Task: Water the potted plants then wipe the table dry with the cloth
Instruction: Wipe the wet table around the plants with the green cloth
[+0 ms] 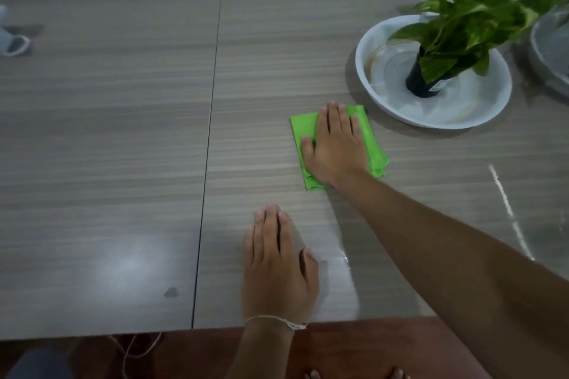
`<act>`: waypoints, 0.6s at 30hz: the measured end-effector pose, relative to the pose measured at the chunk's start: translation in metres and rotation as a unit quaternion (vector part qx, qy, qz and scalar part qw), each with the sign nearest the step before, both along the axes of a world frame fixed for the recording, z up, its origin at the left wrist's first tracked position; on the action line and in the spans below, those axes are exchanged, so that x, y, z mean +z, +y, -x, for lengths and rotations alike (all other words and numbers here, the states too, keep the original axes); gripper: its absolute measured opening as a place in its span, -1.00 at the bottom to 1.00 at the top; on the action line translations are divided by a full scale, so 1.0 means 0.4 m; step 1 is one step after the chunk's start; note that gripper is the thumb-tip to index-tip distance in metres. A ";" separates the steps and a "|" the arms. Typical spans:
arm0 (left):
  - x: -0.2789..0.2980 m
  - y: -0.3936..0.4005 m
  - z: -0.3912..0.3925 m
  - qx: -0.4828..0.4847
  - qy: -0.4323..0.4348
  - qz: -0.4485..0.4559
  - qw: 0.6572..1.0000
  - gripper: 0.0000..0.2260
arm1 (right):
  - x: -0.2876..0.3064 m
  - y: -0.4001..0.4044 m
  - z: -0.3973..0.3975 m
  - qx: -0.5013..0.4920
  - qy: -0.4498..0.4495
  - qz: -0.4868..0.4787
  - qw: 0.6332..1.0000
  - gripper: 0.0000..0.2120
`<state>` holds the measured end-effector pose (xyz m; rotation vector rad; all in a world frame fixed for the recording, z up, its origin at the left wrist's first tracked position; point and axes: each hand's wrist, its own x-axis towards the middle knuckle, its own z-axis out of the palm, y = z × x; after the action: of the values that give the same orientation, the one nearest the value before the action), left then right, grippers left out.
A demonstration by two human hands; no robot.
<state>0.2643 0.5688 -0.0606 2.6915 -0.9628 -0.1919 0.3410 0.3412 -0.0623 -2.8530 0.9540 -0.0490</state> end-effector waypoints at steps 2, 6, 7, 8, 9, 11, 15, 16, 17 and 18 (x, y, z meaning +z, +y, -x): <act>-0.001 -0.002 -0.002 -0.002 -0.002 0.000 1.000 -0.37 | 0.004 -0.032 -0.060 0.003 0.005 0.004 1.000 -0.22; -0.006 0.001 0.000 -0.001 0.002 0.008 1.000 -0.37 | 0.012 -0.088 -0.173 0.012 0.022 0.011 1.000 -0.25; -0.008 0.002 -0.001 0.000 0.002 0.013 1.000 -0.37 | 0.011 -0.098 -0.201 0.010 0.024 0.011 1.000 -0.25; -0.011 0.003 -0.003 0.001 -0.001 0.019 1.000 -0.37 | 0.011 -0.106 -0.228 0.006 0.026 0.008 1.000 -0.26; -0.015 0.004 -0.005 0.000 -0.006 0.026 1.000 -0.38 | 0.011 -0.111 -0.250 0.002 0.027 0.006 1.000 -0.26; -0.020 0.005 -0.007 0.000 -0.015 0.039 0.999 -0.41 | 0.009 -0.115 -0.278 -0.004 0.028 0.003 1.000 -0.25; -0.023 0.007 -0.014 0.005 -0.035 0.054 0.998 -0.46 | 0.001 -0.110 -0.274 0.004 0.034 -0.003 0.999 -0.27; -0.023 0.007 -0.013 0.003 -0.040 0.056 0.998 -0.46 | 0.000 -0.104 -0.264 0.008 0.034 -0.003 0.999 -0.27; -0.023 0.006 -0.011 0.000 -0.043 0.057 0.997 -0.46 | -0.002 -0.094 -0.252 0.012 0.032 -0.002 0.999 -0.27; -0.023 0.005 -0.011 -0.003 -0.044 0.057 0.997 -0.46 | -0.002 -0.082 -0.236 0.017 0.028 -0.002 0.999 -0.27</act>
<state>0.2687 0.5709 -0.0697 2.6116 -0.9747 -0.0174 0.4355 0.3086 -0.0633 -2.8800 0.9145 0.0378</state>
